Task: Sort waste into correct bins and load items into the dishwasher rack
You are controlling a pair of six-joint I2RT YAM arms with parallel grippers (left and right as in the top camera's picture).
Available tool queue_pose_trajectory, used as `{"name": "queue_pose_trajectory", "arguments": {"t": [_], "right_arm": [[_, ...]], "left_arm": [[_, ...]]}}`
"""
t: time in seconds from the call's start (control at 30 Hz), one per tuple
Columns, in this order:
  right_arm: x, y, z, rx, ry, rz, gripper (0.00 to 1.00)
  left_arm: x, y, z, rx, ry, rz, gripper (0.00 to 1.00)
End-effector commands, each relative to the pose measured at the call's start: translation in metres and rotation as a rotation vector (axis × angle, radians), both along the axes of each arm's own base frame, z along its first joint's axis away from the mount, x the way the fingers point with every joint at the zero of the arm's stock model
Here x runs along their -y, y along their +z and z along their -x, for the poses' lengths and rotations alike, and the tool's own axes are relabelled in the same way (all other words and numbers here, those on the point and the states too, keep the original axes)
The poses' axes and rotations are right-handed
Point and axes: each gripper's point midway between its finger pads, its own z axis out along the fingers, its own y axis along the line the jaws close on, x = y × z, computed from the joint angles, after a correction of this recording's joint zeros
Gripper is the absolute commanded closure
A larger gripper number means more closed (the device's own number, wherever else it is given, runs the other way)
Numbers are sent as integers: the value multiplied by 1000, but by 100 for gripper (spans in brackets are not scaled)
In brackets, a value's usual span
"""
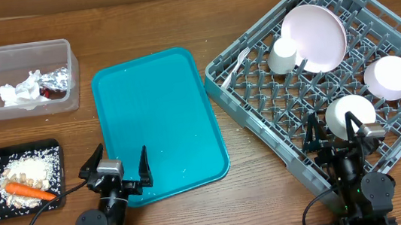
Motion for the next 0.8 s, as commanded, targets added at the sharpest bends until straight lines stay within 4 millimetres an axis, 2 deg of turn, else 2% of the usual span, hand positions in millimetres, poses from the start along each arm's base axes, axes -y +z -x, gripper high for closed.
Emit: {"name": "queue_pose_trajectory", "arguments": {"t": [0.0, 0.3, 0.37, 0.5, 0.6, 0.67, 0.77], "right_arm": [[1, -1, 0, 5, -3, 3, 0], [1, -1, 0, 6, -5, 4, 0], [7, 0, 0, 10, -38, 4, 0], [12, 22, 0, 100, -71, -1, 0], [12, 14, 0, 67, -71, 0, 0], [6, 24, 0, 105, -32, -62, 0], [-22, 46, 6, 166, 151, -263, 0]], "left_arm": [[-5, 0, 0, 7, 26, -22, 0], [-5, -1, 0, 6, 25, -22, 0], [-5, -1, 0, 6, 25, -22, 0], [-5, -1, 0, 6, 25, -22, 0], [-5, -1, 0, 6, 25, -22, 0], [-5, -1, 0, 6, 25, -22, 0], [-5, -1, 0, 6, 25, -22, 0]]}}
